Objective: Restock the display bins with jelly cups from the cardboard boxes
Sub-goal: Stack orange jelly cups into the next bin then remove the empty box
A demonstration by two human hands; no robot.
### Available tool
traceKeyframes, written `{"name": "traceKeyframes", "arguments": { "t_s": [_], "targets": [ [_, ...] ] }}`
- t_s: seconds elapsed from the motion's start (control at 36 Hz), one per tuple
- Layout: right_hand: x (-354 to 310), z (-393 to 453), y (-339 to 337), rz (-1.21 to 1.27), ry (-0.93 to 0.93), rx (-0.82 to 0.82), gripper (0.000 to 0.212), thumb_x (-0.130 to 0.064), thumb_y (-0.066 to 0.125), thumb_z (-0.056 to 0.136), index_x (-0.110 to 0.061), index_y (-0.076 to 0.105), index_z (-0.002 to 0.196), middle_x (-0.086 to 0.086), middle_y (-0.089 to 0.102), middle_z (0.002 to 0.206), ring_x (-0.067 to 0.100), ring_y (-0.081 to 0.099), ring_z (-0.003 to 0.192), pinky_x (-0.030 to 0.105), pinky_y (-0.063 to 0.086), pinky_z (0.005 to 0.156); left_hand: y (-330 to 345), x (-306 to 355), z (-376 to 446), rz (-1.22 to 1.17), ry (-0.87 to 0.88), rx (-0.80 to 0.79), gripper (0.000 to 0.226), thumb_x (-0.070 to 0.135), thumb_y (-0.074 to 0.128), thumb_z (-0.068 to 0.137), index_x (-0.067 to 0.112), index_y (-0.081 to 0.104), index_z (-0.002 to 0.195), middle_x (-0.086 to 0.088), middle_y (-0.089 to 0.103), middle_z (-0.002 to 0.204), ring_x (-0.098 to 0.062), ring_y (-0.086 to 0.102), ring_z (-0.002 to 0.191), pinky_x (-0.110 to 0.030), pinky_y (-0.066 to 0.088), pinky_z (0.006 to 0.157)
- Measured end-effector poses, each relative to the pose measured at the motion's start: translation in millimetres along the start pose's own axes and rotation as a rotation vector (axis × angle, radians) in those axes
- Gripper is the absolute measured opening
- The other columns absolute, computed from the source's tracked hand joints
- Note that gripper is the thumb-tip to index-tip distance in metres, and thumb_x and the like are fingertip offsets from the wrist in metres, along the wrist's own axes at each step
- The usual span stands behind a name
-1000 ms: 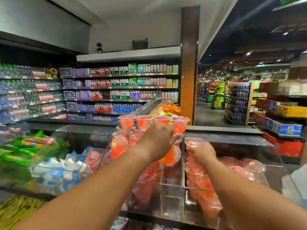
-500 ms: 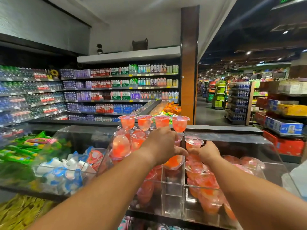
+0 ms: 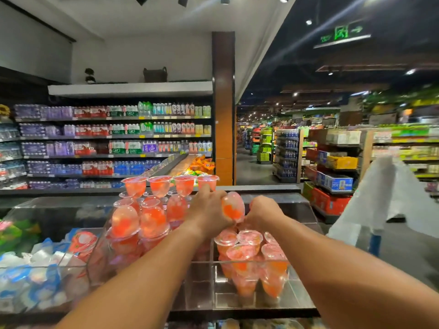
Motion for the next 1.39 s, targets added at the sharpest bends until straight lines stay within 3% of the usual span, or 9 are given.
{"name": "traceKeyframes", "arguments": {
  "t_s": [0.14,0.33,0.39,0.5,0.72,0.83,0.94,1.25,1.39],
  "targets": [
    [28,-21,-39,-0.085,-0.021,0.073,0.018,-0.029,0.069,0.087,-0.013,0.061,0.087,0.004,0.053,0.083,0.024,0.055,0.083,0.025,0.035,0.059,19,18,4,-0.194,-0.063,0.016,0.070,0.038,0.082,0.075,0.020,0.058,0.138,-0.005,0.052,0.128,-0.023,0.052,0.114,-0.034,0.044,0.096],
    [76,-67,-87,-0.045,0.049,0.170,0.023,-0.029,0.067,0.090,-0.013,0.069,0.106,0.005,0.066,0.102,0.024,0.060,0.092,0.028,0.046,0.071,75,56,16,-0.556,-0.223,-0.079,0.041,0.026,0.080,0.066,0.017,0.064,0.103,-0.001,0.070,0.104,-0.021,0.064,0.091,-0.035,0.056,0.078],
    [88,-78,-96,-0.006,0.059,0.179,0.021,-0.028,0.067,0.092,-0.013,0.070,0.106,0.003,0.063,0.099,0.021,0.058,0.089,0.028,0.045,0.071,97,64,23,-0.623,-0.256,-0.156,0.046,0.024,0.085,0.065,0.016,0.063,0.105,-0.003,0.068,0.102,-0.022,0.065,0.092,-0.030,0.055,0.066],
    [113,-92,-101,0.057,0.072,0.220,0.016,-0.030,0.066,0.093,-0.017,0.069,0.102,-0.002,0.063,0.095,0.017,0.057,0.088,0.028,0.045,0.073,139,64,43,-0.755,-0.325,-0.255,0.058,0.025,0.091,0.053,0.014,0.070,0.106,-0.004,0.074,0.097,-0.025,0.070,0.092,-0.044,0.060,0.081],
    [149,-83,-91,0.134,0.131,0.235,0.022,-0.033,0.065,0.093,-0.018,0.072,0.108,0.000,0.067,0.107,0.018,0.061,0.096,0.033,0.054,0.088,170,65,84,-0.995,-0.493,-0.348,0.046,0.003,0.085,0.077,0.009,0.059,0.116,-0.011,0.064,0.107,-0.029,0.061,0.093,-0.042,0.045,0.080],
    [159,-75,-84,0.162,0.137,0.220,0.021,-0.034,0.066,0.094,-0.020,0.070,0.109,-0.002,0.066,0.107,0.016,0.061,0.095,0.029,0.053,0.085,178,76,102,-1.030,-0.499,-0.353,0.038,0.000,0.088,0.072,-0.001,0.066,0.103,-0.015,0.073,0.091,-0.032,0.075,0.080,-0.034,0.058,0.059],
    [169,-73,-77,0.186,0.149,0.216,0.018,-0.035,0.065,0.095,-0.023,0.068,0.107,-0.004,0.066,0.103,0.013,0.060,0.094,0.028,0.051,0.087,196,77,119,-0.935,-0.479,-0.348,0.057,0.021,0.100,0.053,0.005,0.071,0.100,-0.013,0.076,0.090,-0.031,0.074,0.083,-0.046,0.060,0.085],
    [191,-78,-67,0.190,0.205,0.182,0.017,-0.039,0.062,0.098,-0.026,0.068,0.107,-0.005,0.066,0.105,0.015,0.060,0.093,0.026,0.048,0.090,281,62,184,-0.924,-0.419,-0.415,0.115,0.057,0.097,-0.002,0.013,0.077,0.103,-0.003,0.078,0.090,-0.025,0.076,0.085,-0.044,0.061,0.087],
    [183,-75,-62,0.188,0.212,0.164,0.016,-0.036,0.061,0.098,-0.023,0.069,0.102,-0.003,0.068,0.099,0.015,0.061,0.087,0.023,0.047,0.081,228,89,148,-0.729,-0.384,-0.410,0.067,0.048,0.096,0.058,0.010,0.073,0.108,-0.007,0.075,0.098,-0.025,0.072,0.092,-0.039,0.057,0.092]
  ]
}}
Point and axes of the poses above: each hand's wrist, its own z-axis towards the middle knuckle, its own y-axis out of the palm, x = y × z, the point moved 3 cm from there along z, towards the middle knuckle
